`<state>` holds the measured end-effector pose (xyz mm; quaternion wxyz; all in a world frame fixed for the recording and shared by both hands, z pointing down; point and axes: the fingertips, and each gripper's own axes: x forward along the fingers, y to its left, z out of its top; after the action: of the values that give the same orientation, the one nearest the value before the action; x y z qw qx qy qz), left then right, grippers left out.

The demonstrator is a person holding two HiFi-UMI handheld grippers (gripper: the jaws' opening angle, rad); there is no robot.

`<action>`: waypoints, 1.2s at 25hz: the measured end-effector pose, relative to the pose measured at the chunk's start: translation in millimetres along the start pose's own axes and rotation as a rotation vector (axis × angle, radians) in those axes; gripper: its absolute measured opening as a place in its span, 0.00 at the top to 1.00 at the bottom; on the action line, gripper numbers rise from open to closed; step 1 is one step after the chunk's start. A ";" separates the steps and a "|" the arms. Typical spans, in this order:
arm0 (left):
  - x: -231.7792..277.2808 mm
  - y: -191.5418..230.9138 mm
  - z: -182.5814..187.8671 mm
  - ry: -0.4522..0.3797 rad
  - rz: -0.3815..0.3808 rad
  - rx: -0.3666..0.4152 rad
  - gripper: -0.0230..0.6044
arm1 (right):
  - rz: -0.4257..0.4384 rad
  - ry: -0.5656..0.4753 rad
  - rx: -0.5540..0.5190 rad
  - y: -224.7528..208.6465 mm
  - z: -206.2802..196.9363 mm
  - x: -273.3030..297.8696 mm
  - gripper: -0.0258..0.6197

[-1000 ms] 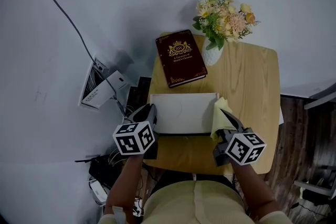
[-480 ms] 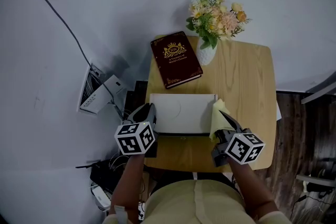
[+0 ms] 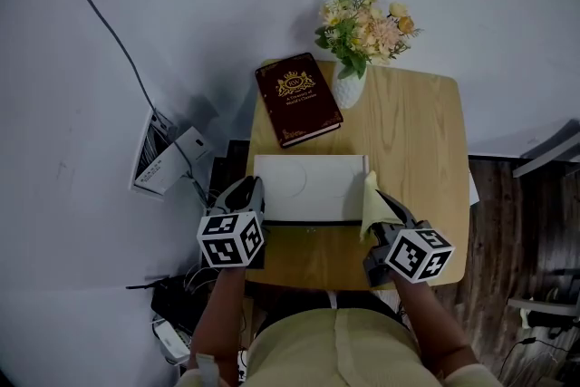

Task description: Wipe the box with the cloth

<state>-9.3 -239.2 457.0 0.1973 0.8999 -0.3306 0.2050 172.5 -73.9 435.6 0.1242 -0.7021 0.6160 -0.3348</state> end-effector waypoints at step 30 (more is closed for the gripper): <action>-85.7 -75.9 -48.1 -0.040 -0.130 0.084 0.88 | 0.067 0.138 -0.105 29.2 -48.9 -68.0 0.91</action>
<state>-29.3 -118.2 437.8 0.1657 0.9308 -0.2665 0.1872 118.1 -3.9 433.2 0.0555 -0.6618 0.6632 -0.3451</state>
